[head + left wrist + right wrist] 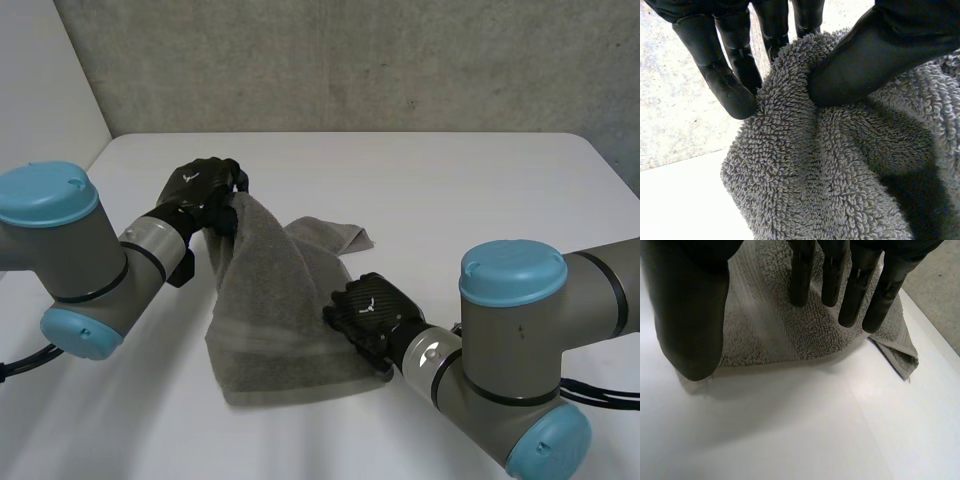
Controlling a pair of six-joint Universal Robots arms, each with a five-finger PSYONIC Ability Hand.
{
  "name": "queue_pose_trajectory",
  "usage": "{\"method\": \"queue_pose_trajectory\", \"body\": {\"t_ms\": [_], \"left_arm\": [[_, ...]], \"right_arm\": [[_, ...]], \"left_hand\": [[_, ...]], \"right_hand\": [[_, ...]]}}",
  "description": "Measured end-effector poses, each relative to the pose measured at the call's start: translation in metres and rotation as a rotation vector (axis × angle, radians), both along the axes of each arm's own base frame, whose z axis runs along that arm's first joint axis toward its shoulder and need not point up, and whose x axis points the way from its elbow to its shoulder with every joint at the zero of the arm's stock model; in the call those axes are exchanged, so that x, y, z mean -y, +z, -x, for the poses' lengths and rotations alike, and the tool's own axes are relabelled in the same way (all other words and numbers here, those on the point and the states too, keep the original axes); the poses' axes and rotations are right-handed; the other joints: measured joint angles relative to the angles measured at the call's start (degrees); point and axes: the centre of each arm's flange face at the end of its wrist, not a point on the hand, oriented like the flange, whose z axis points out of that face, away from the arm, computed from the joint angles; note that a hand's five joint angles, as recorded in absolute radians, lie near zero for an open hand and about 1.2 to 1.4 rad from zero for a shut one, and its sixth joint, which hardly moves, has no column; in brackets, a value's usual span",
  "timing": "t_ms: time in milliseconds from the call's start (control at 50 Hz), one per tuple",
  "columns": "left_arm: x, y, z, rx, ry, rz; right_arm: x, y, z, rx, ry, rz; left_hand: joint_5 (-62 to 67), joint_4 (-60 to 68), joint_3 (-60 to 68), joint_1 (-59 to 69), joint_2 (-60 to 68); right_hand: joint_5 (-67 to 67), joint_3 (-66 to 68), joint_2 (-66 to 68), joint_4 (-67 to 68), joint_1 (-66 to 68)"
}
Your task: Fold the towel.
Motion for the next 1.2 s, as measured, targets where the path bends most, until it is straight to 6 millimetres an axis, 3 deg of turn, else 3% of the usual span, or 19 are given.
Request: {"method": "queue_pose_trajectory", "body": {"t_ms": [300,520,720,1200], "left_arm": [[0.0,0.0,0.0,-0.004,-0.001,-0.003],[-0.001,0.0,0.001,-0.004,-0.002,-0.003],[-0.001,0.0,0.001,-0.004,-0.002,-0.002],[-0.002,-0.001,0.002,-0.003,-0.006,-0.003]], "right_arm": [[0.002,-0.003,0.001,0.048,0.006,-0.104],[0.0,-0.017,0.003,0.0,0.01,-0.165],[0.001,-0.025,-0.001,0.006,0.017,-0.152],[0.014,-0.014,-0.012,0.068,0.021,-0.08]], "left_hand": [[0.0,0.0,0.0,0.0,0.0],[0.0,0.0,0.0,0.0,0.0],[0.0,0.0,0.0,0.0,0.0],[0.0,0.0,0.0,0.0,0.0]], "right_hand": [[5.5,2.5,1.7,2.6,2.5],[7.2,4.5,5.0,4.5,4.6],[20.8,22.4,18.1,22.3,22.0],[31.3,29.5,29.6,29.7,29.6]]}}
